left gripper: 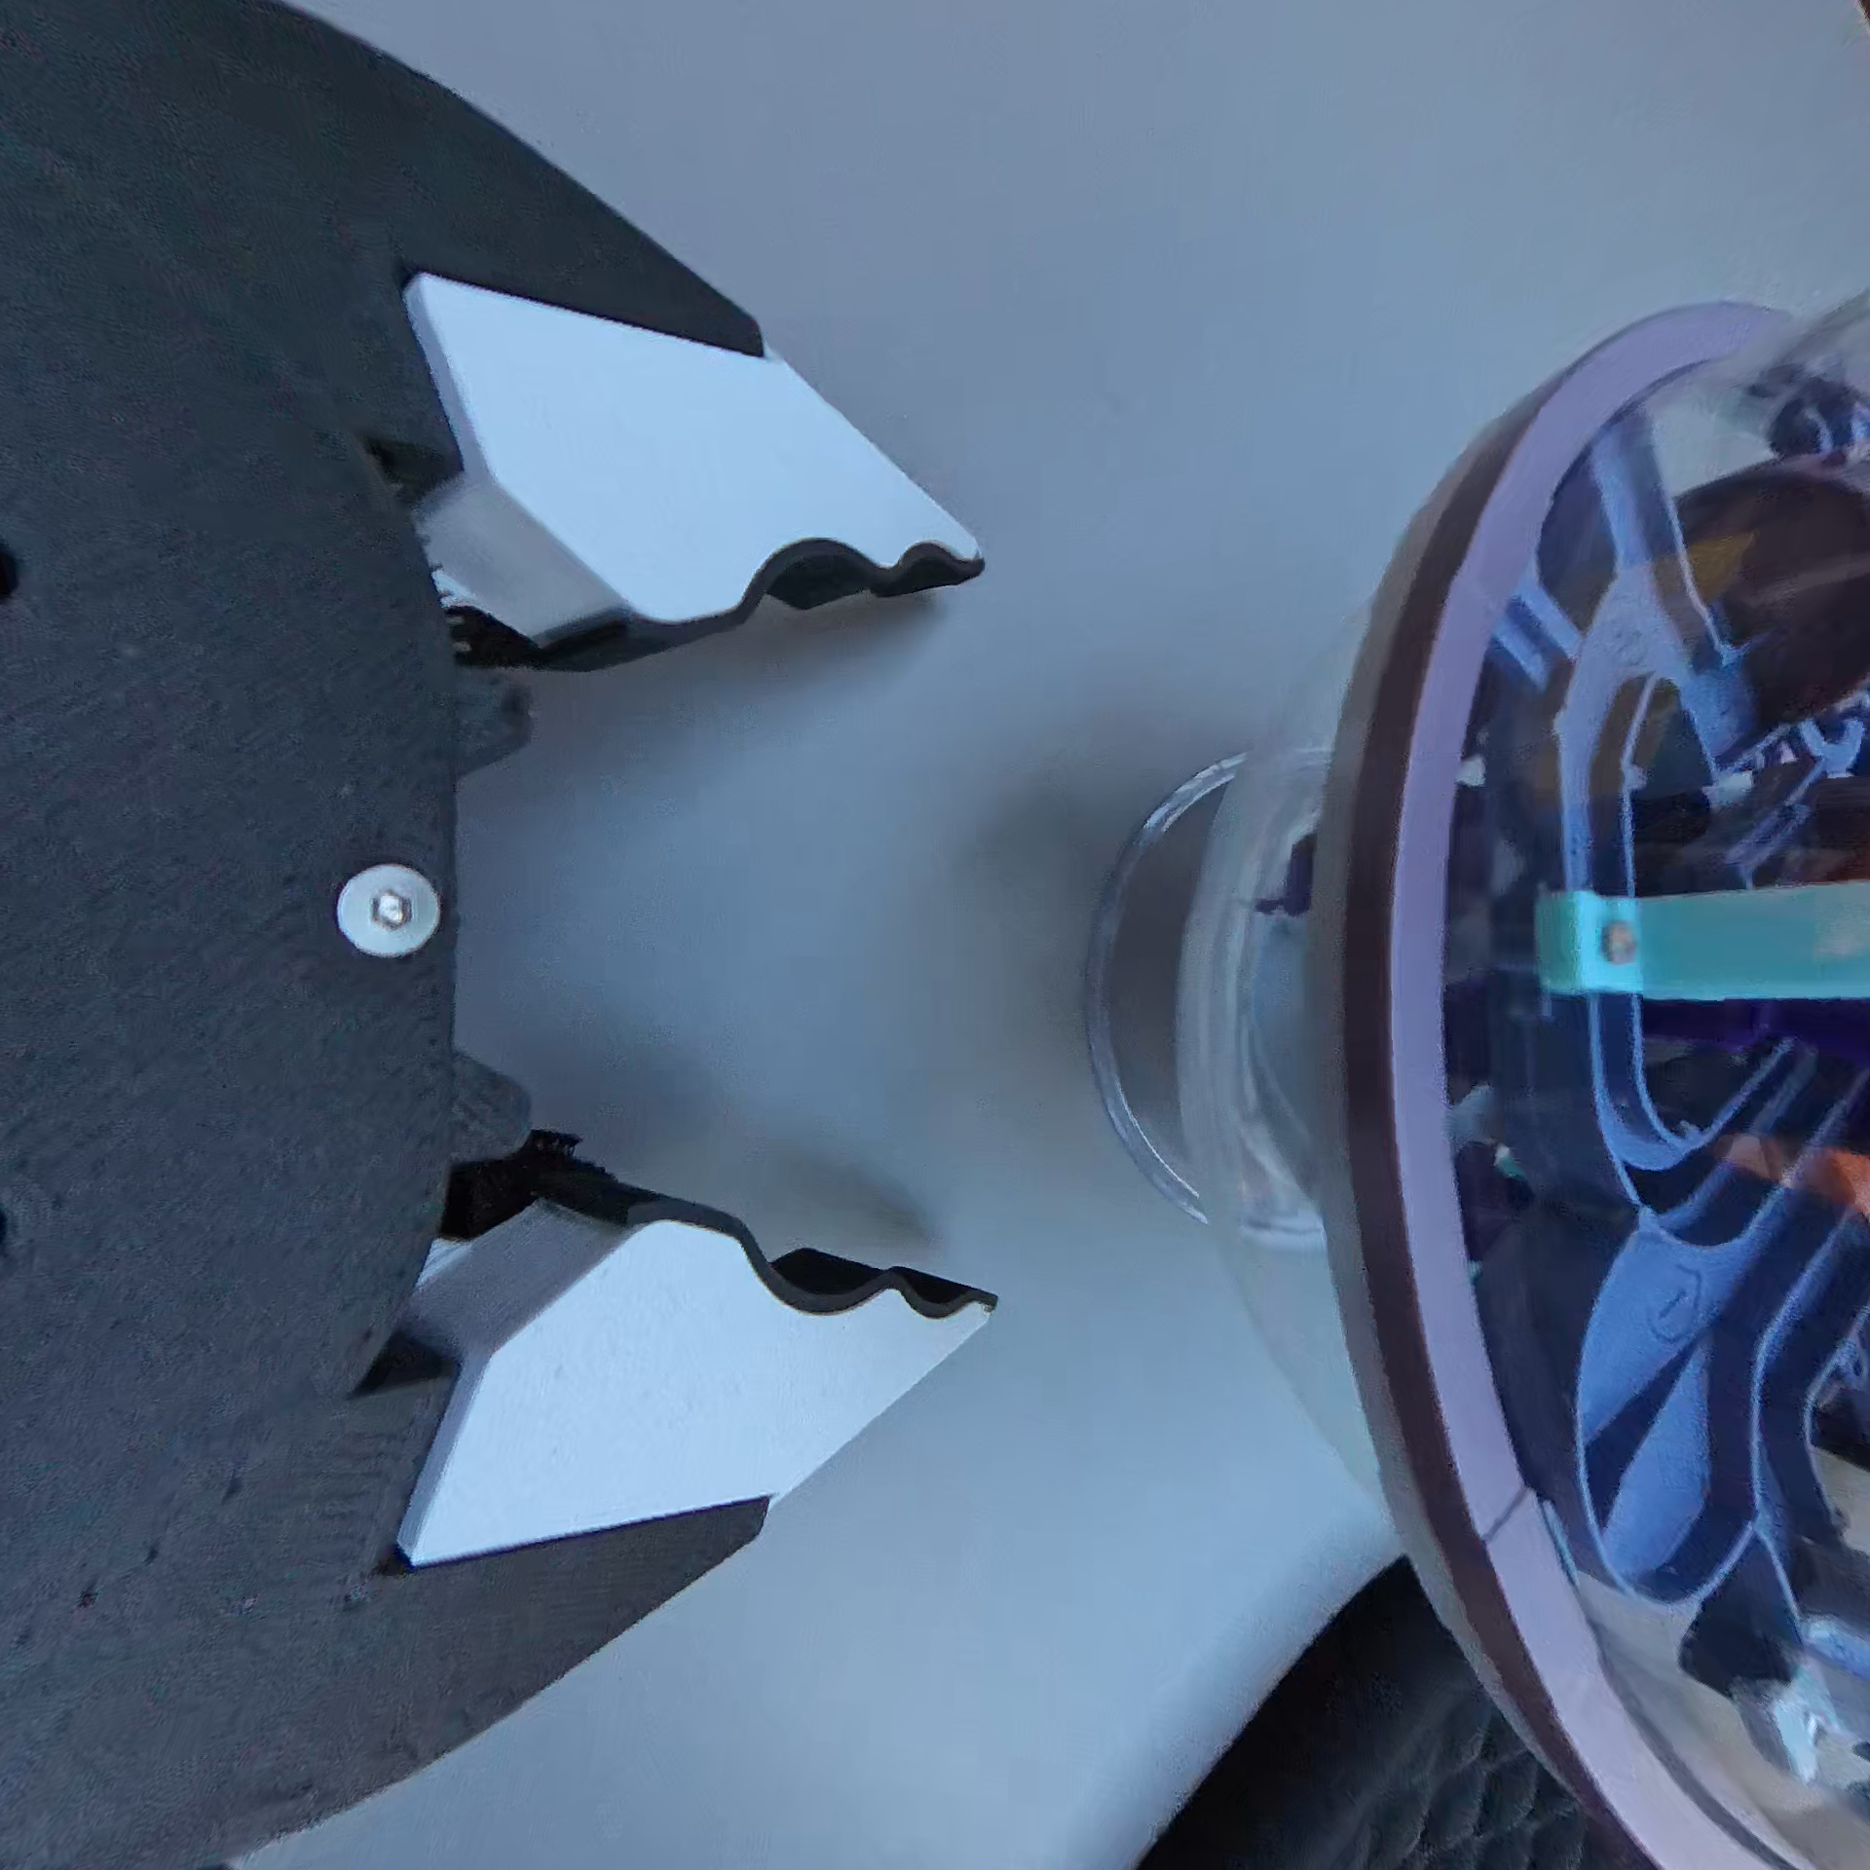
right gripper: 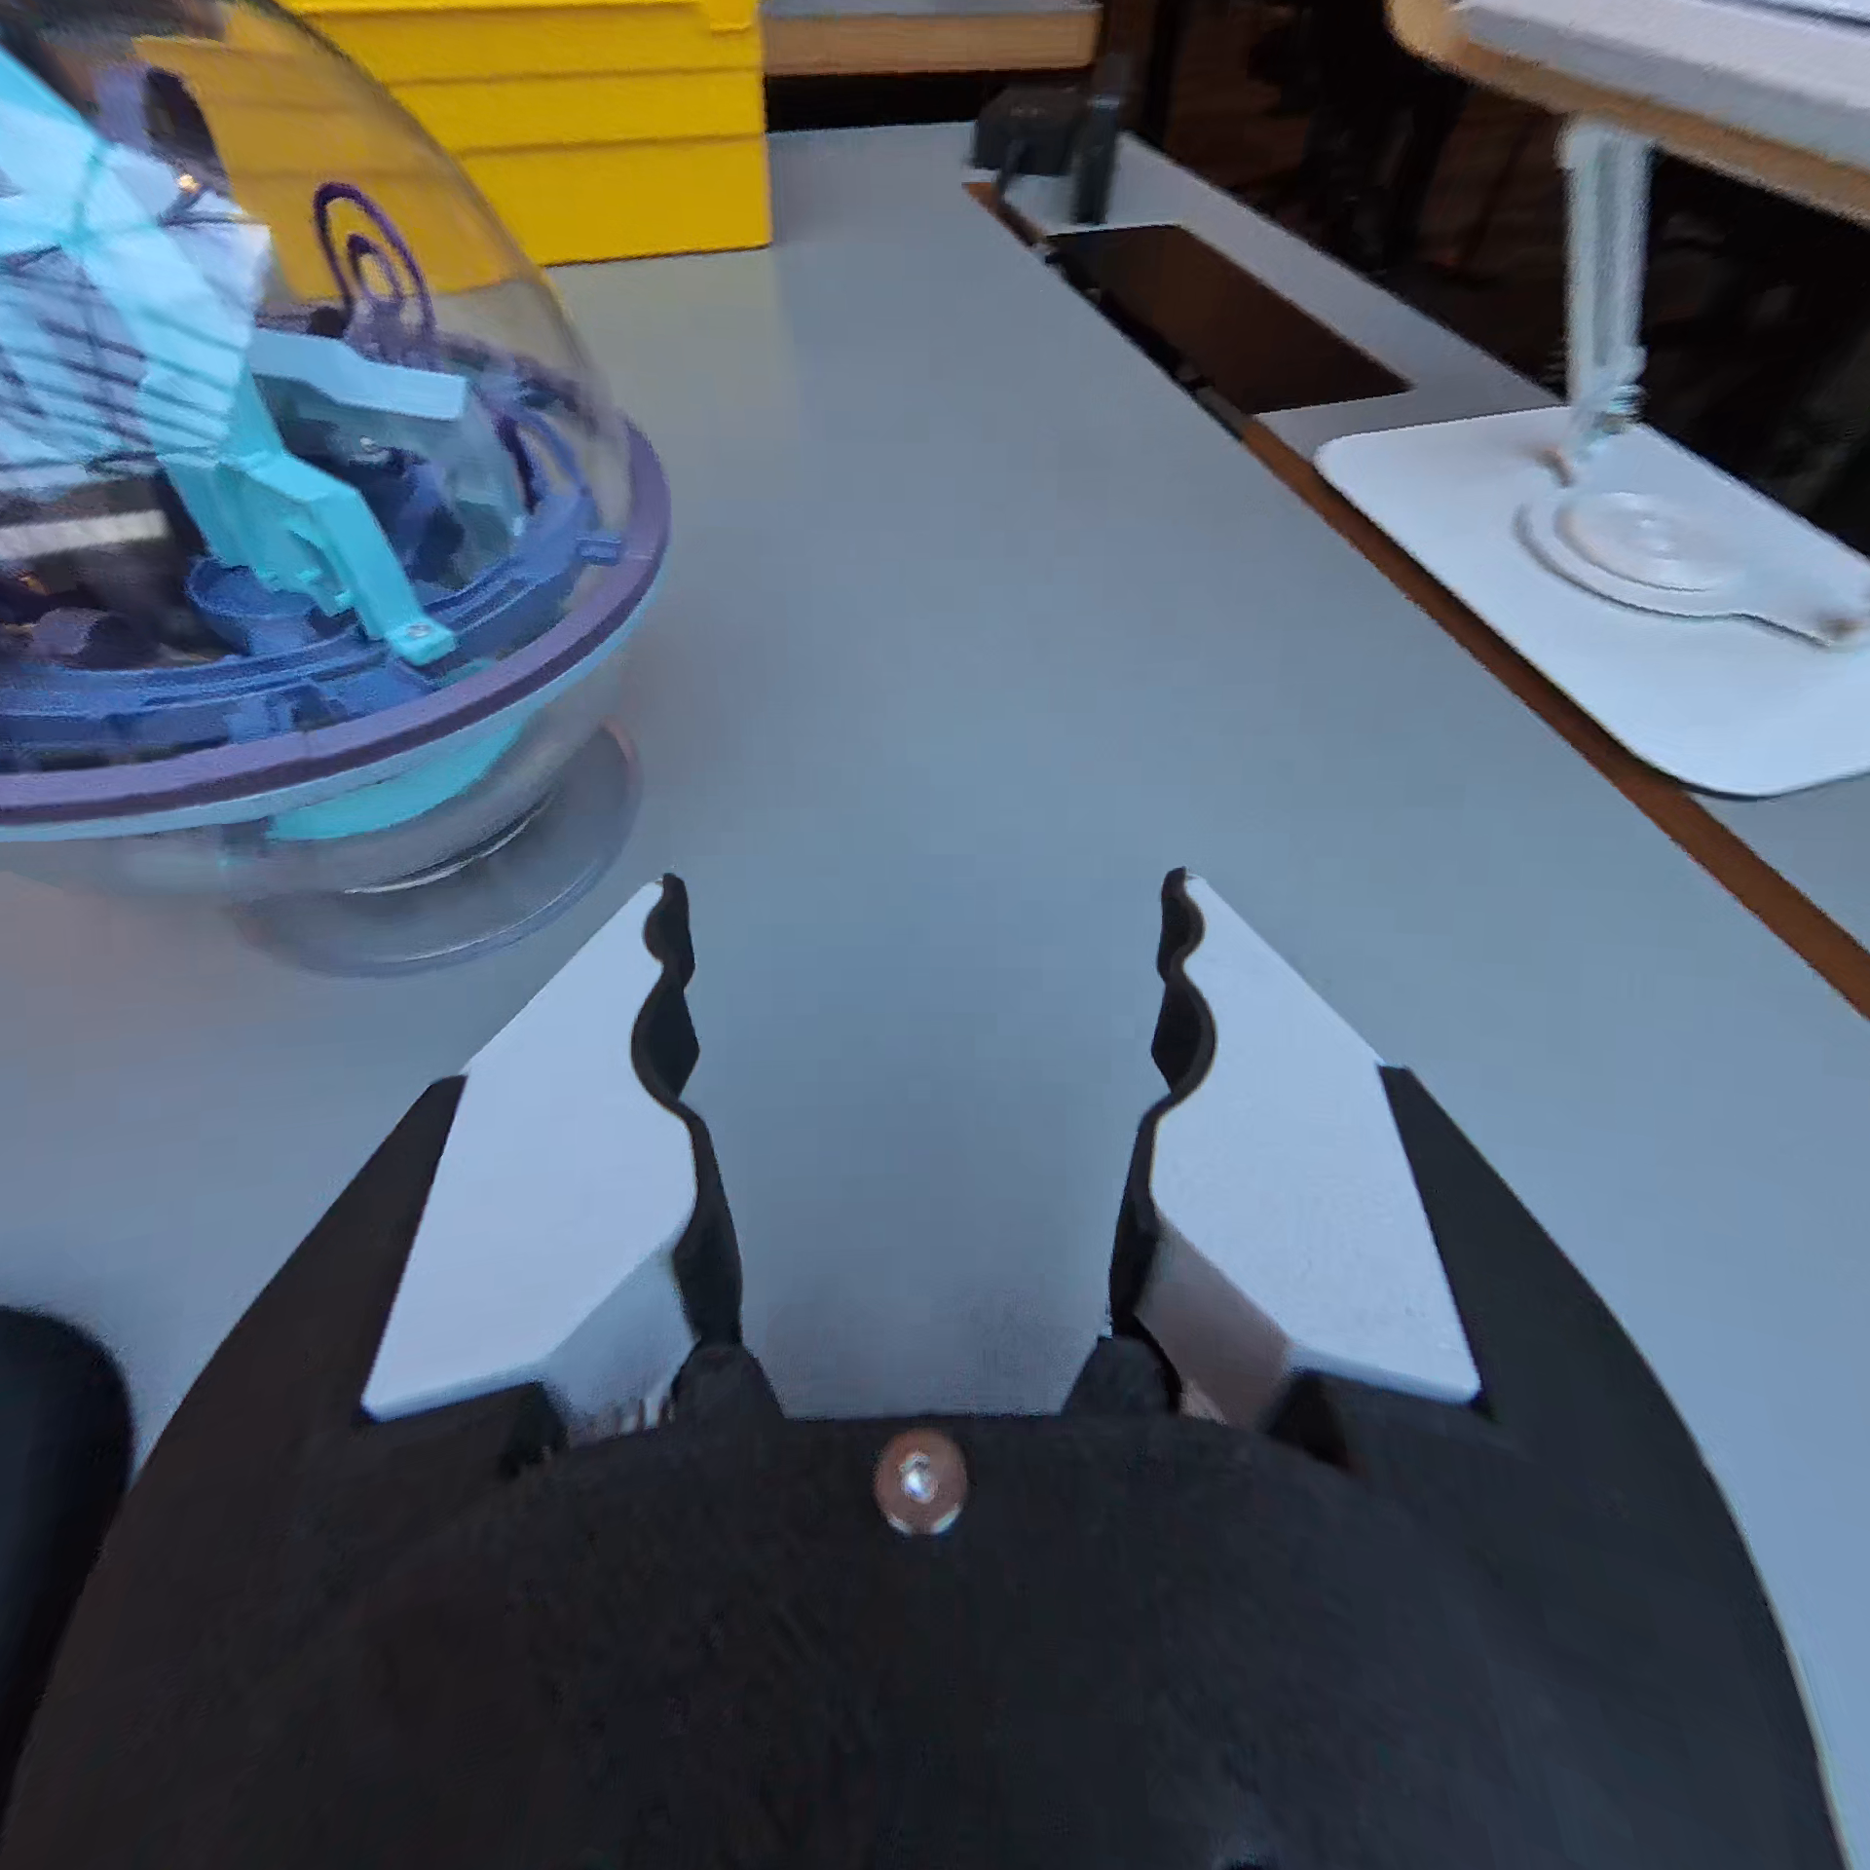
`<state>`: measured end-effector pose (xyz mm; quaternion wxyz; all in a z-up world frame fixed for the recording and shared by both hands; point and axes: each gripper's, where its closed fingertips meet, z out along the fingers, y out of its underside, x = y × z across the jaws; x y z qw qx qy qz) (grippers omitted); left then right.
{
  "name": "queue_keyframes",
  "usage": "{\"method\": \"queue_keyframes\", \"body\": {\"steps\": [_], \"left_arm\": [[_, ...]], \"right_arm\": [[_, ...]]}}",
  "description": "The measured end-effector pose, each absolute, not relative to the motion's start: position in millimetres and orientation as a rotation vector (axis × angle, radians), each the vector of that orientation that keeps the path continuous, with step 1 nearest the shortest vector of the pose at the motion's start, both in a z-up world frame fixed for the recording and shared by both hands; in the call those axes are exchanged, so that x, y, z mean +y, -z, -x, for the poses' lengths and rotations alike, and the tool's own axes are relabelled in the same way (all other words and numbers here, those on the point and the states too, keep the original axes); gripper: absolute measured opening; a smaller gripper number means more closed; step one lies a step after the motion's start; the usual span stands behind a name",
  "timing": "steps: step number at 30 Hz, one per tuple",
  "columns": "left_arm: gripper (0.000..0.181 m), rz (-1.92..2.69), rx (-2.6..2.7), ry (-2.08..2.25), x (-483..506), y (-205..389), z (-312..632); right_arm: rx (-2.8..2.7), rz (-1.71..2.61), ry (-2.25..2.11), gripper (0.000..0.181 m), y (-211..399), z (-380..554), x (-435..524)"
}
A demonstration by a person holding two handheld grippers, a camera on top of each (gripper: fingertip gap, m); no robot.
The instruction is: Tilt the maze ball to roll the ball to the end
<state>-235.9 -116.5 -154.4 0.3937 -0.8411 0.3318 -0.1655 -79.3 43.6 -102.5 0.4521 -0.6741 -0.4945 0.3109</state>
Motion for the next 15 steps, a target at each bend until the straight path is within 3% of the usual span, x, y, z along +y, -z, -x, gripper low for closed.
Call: {"method": "queue_keyframes", "body": {"steps": [3,8,15], "left_arm": [[0.130,2.136,0.707,0.557,-126,141,234],[0.135,2.052,0.613,0.468,-126,106,247],[0.137,2.007,0.480,0.573,-126,66,238]], "right_arm": [[-1.433,1.674,-0.912,0.095,114,88,31],[-1.586,1.551,-1.328,0.118,94,92,15],[-1.671,1.353,-1.683,0.127,79,113,6]]}}
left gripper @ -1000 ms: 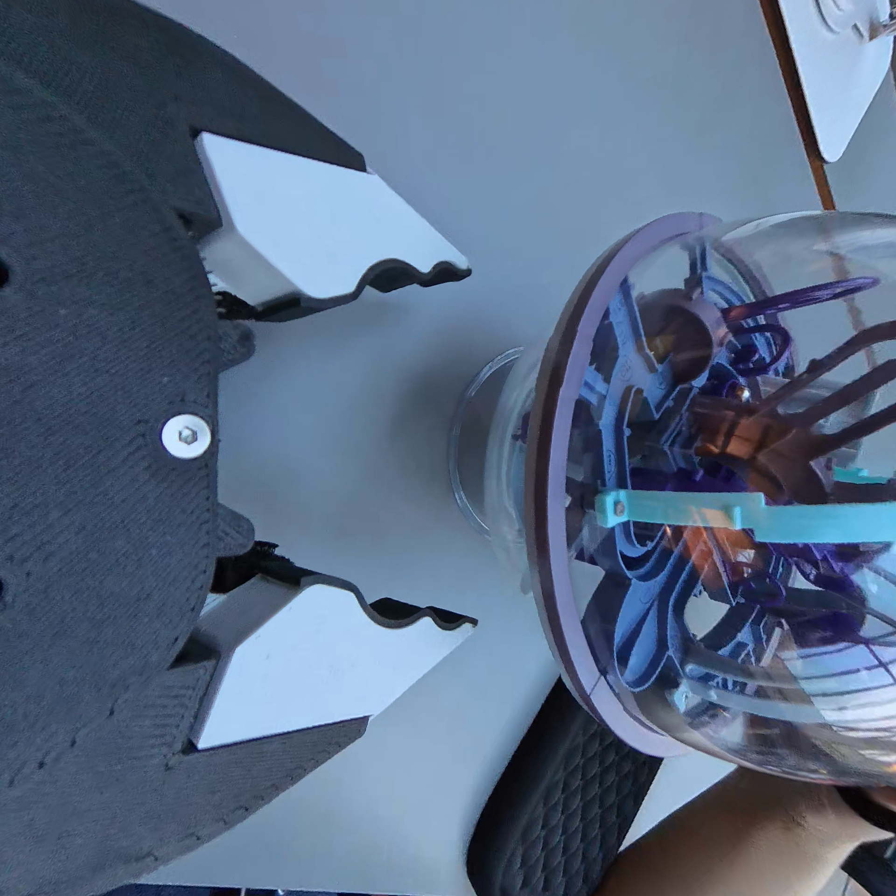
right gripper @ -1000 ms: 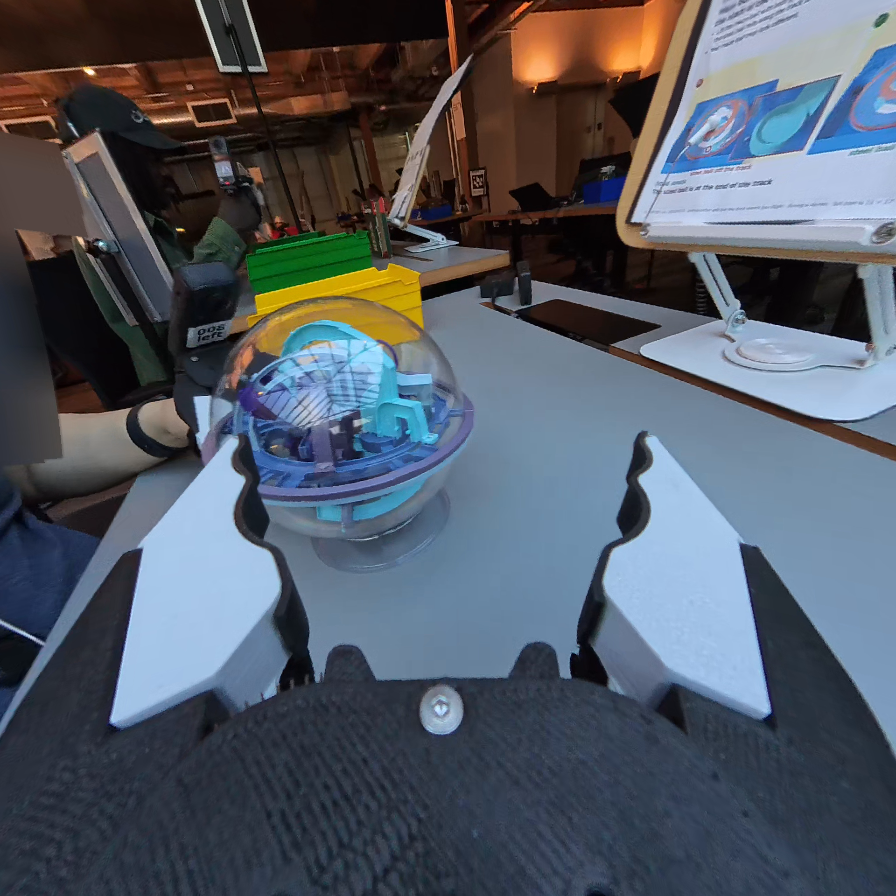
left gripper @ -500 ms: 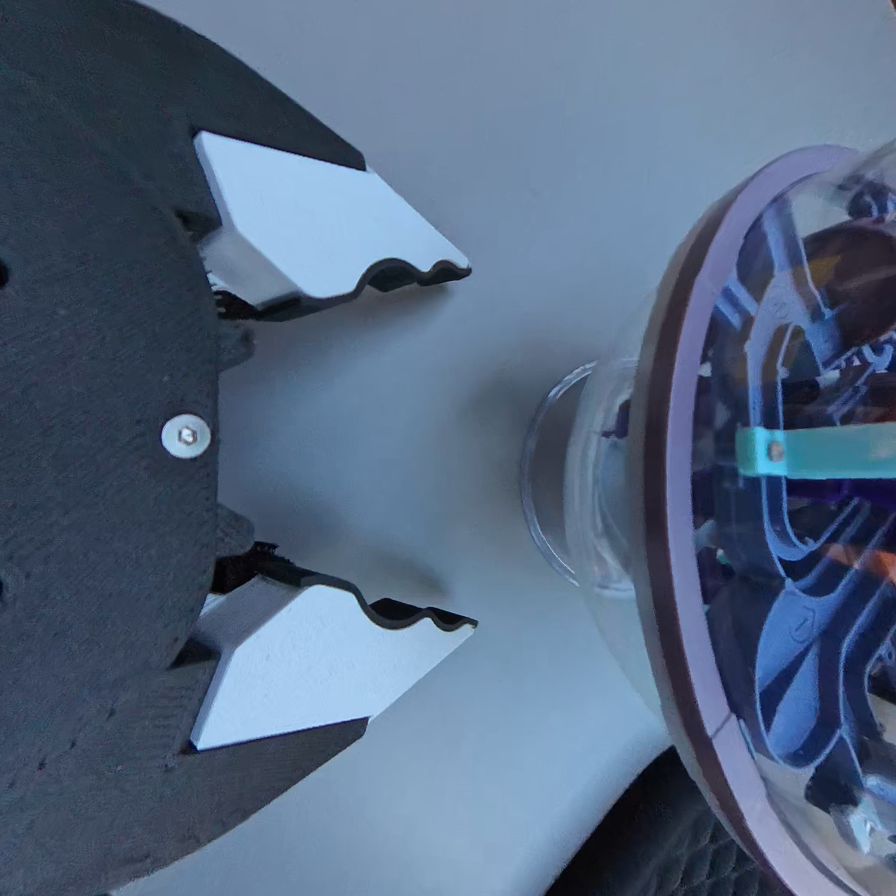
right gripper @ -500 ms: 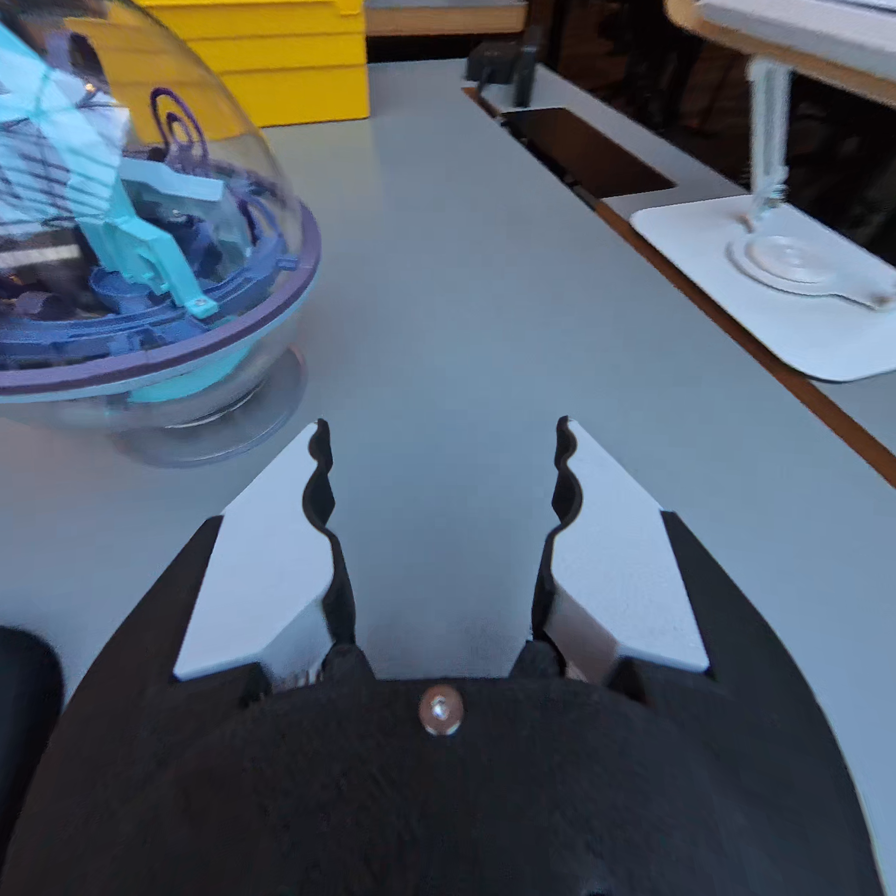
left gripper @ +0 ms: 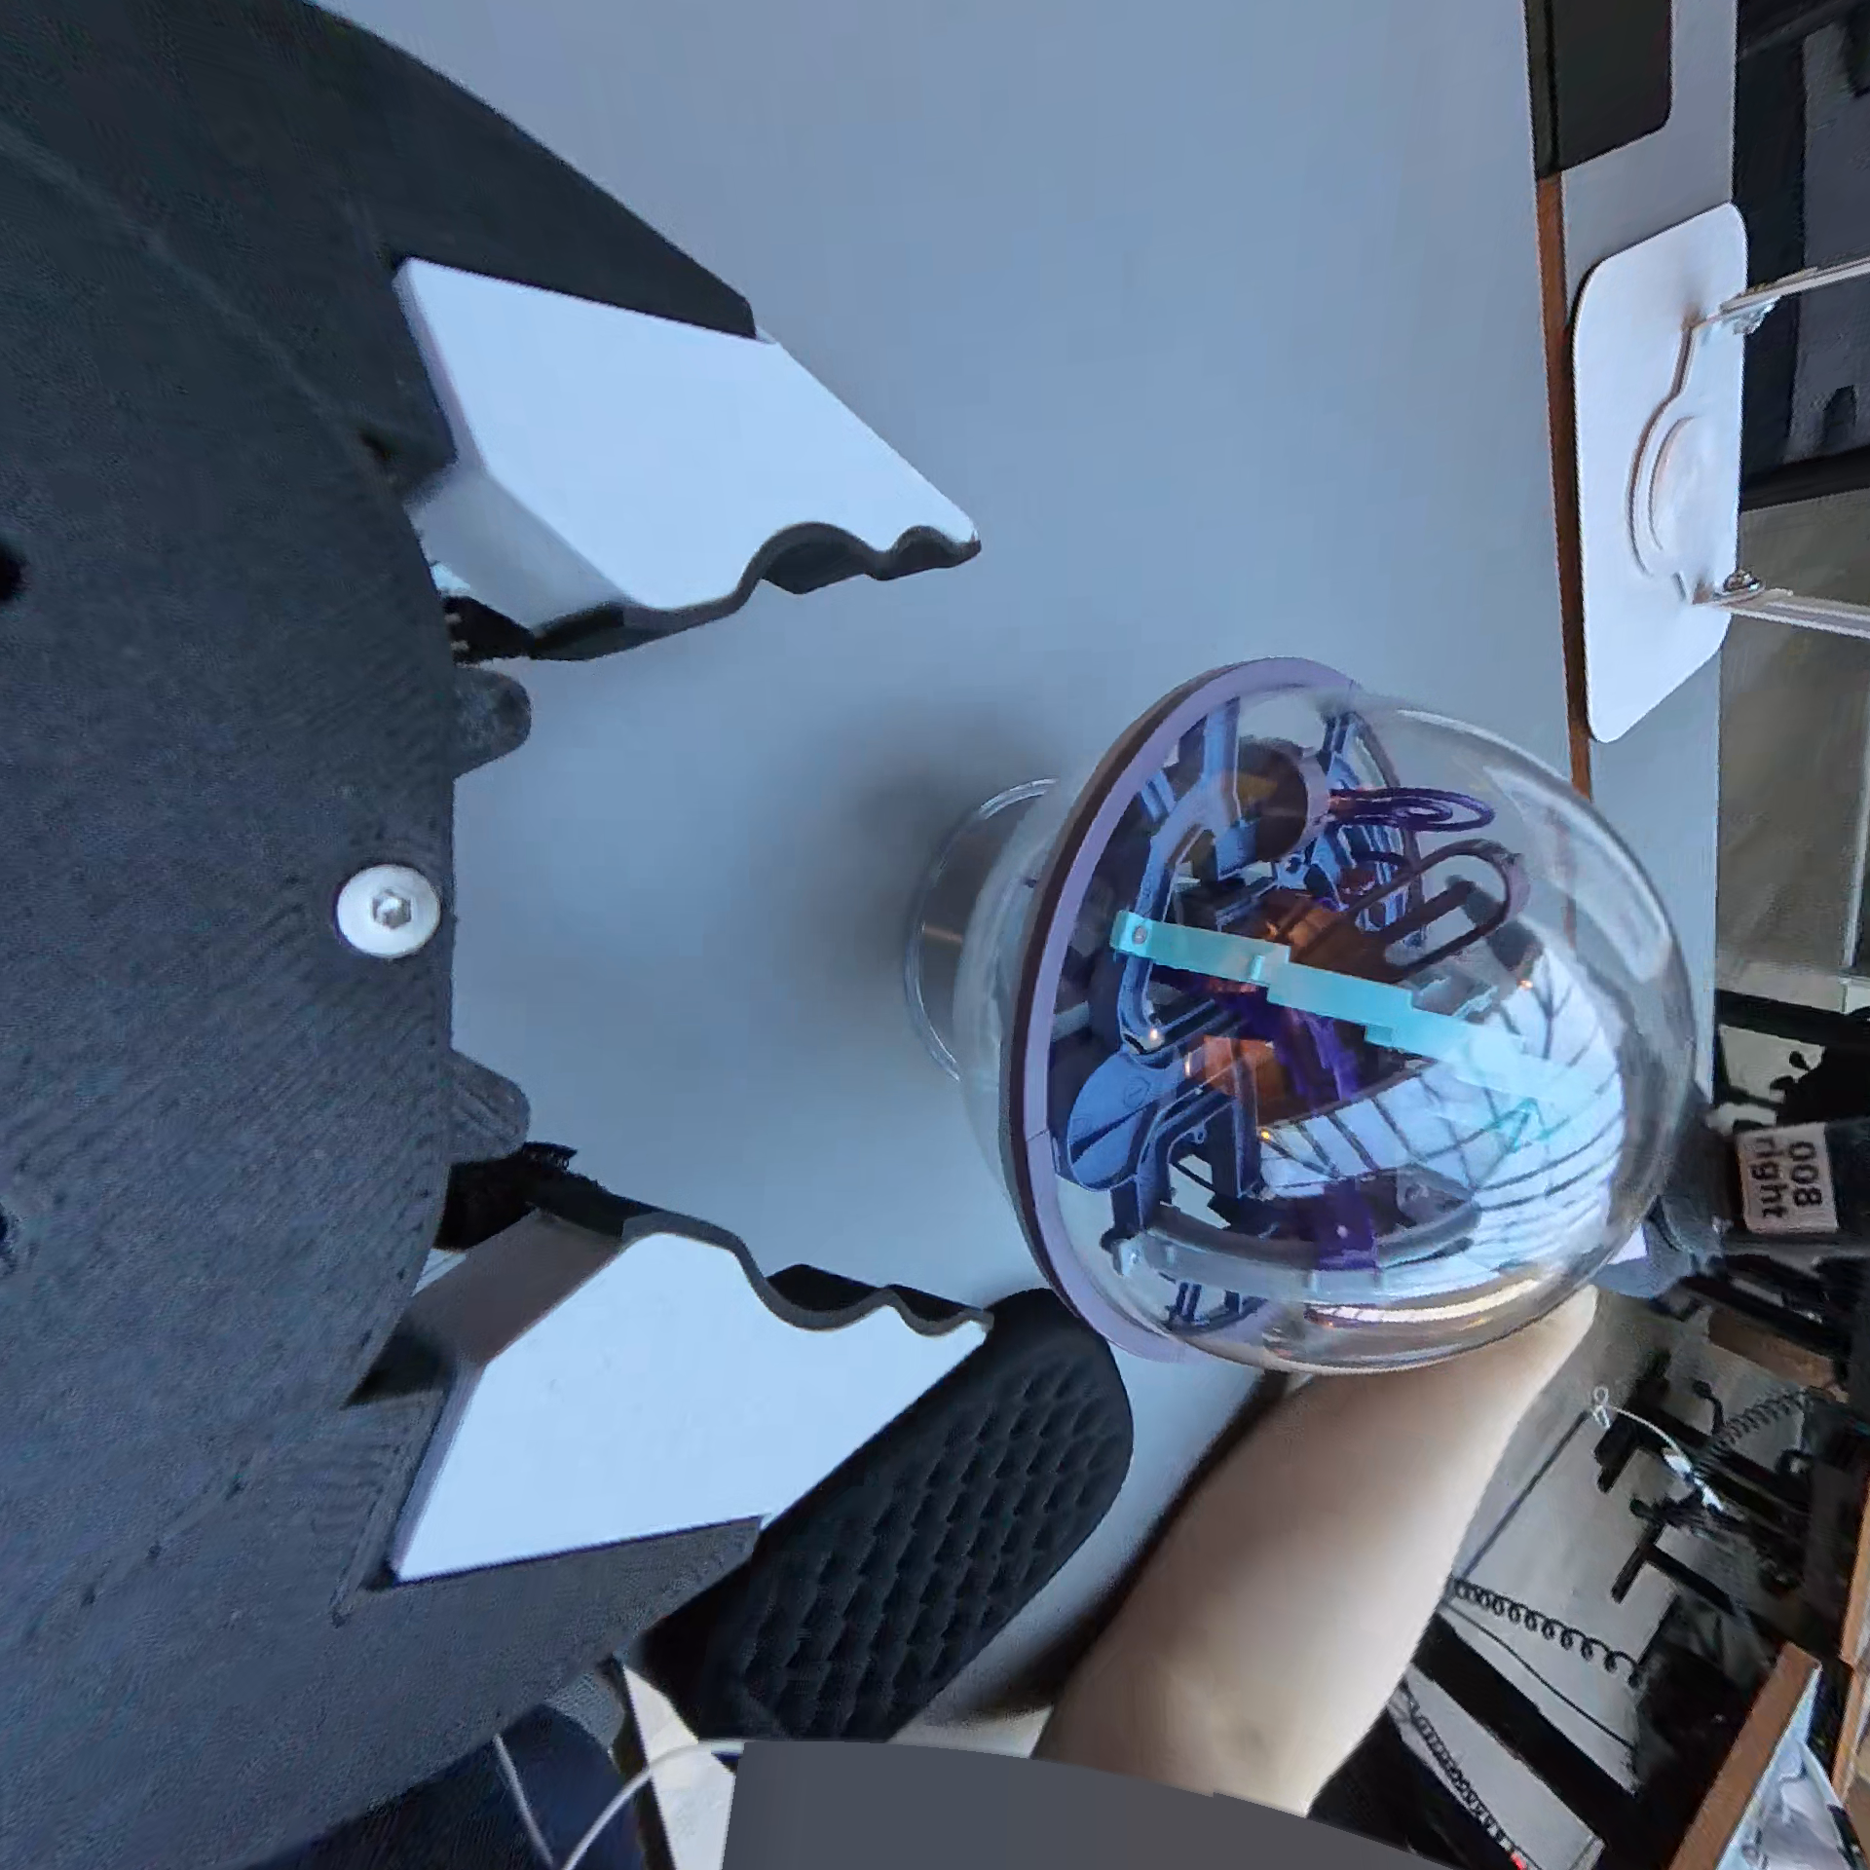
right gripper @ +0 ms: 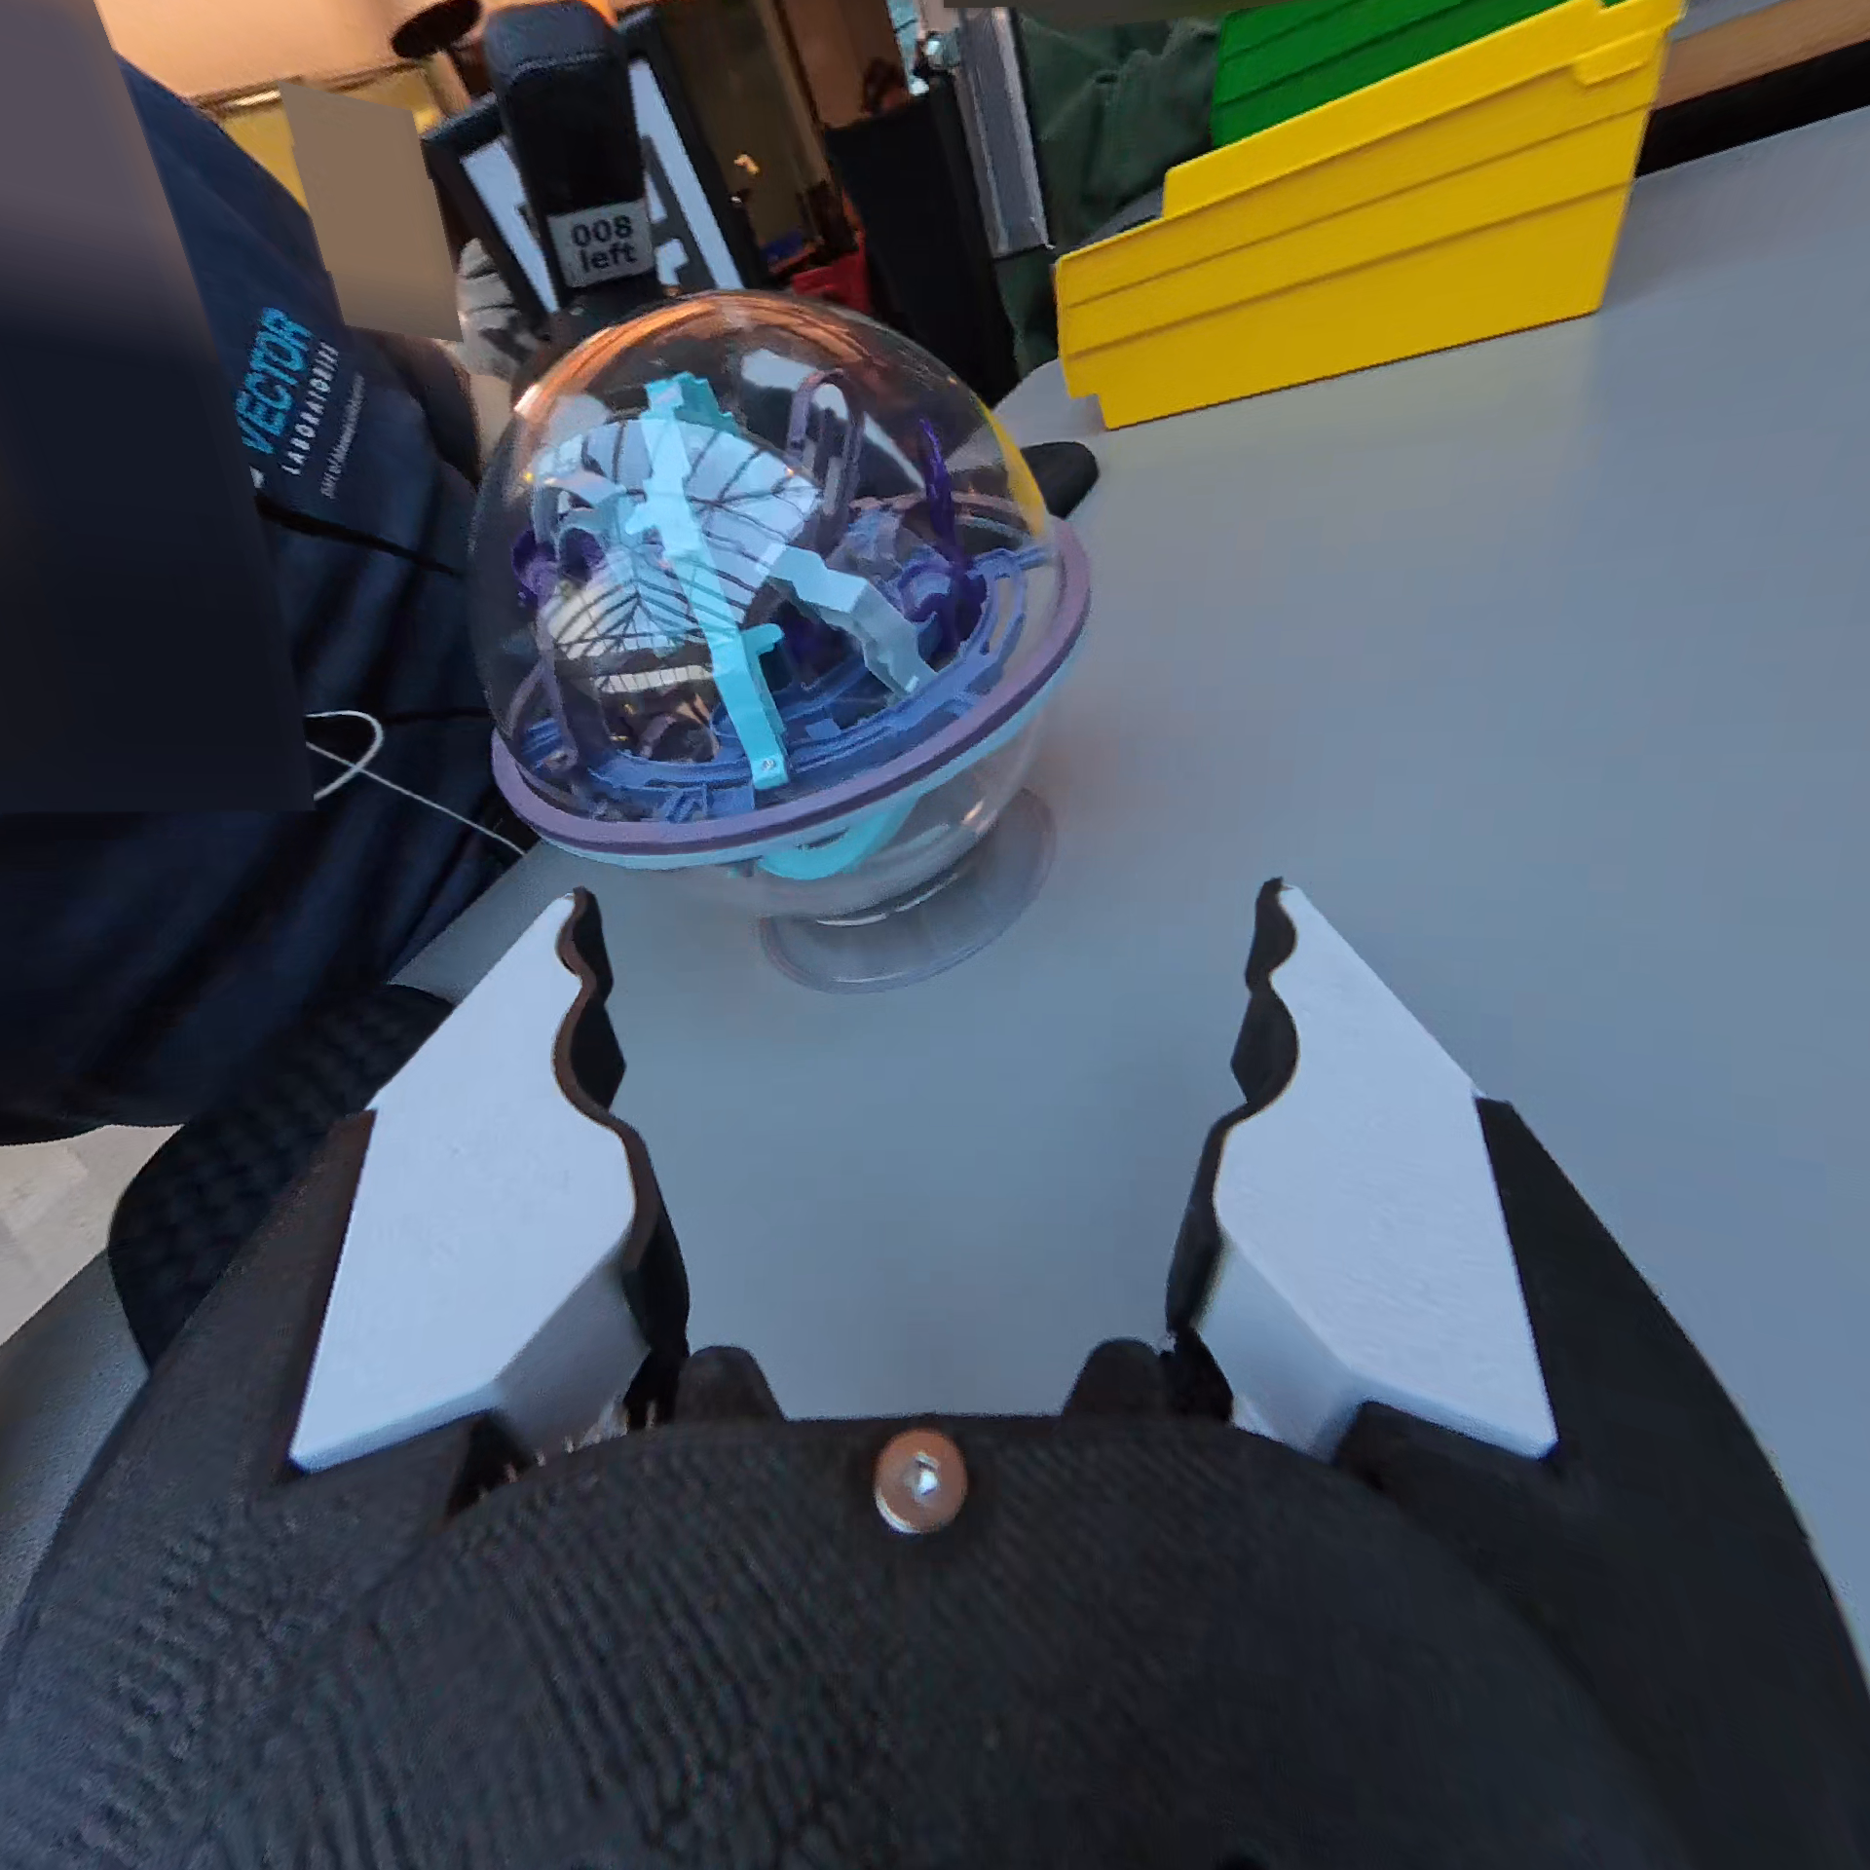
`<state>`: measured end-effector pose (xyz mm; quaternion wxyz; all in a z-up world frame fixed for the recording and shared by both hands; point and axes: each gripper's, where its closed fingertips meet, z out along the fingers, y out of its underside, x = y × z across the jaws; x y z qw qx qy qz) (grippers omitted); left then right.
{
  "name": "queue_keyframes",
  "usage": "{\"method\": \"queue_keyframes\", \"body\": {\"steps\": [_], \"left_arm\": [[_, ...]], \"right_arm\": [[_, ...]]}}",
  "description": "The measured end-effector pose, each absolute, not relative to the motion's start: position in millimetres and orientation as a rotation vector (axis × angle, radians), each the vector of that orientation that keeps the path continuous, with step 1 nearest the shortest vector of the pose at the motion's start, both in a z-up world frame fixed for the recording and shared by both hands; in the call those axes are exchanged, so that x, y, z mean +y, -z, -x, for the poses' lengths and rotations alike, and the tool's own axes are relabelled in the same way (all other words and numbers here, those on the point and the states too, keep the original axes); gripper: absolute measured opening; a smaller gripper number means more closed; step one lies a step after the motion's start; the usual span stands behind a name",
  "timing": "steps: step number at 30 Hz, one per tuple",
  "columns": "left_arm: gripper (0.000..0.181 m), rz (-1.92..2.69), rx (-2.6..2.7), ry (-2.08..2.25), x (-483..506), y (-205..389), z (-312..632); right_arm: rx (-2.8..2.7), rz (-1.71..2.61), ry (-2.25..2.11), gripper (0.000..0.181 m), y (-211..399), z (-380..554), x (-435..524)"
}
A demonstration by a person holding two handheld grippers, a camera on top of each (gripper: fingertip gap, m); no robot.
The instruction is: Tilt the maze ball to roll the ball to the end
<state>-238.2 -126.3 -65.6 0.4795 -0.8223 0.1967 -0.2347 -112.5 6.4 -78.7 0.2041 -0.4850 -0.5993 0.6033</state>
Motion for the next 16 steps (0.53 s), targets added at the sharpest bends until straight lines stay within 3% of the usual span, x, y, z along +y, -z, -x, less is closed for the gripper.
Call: {"method": "queue_keyframes", "body": {"steps": [10,16], "left_arm": [[0.143,1.864,0.562,0.460,-109,51,225],[0.143,1.894,0.558,0.521,-97,62,223]], "right_arm": [[-1.789,1.116,-1.682,0.142,62,143,-22],[-1.746,1.062,-1.707,0.140,49,145,-32]]}}
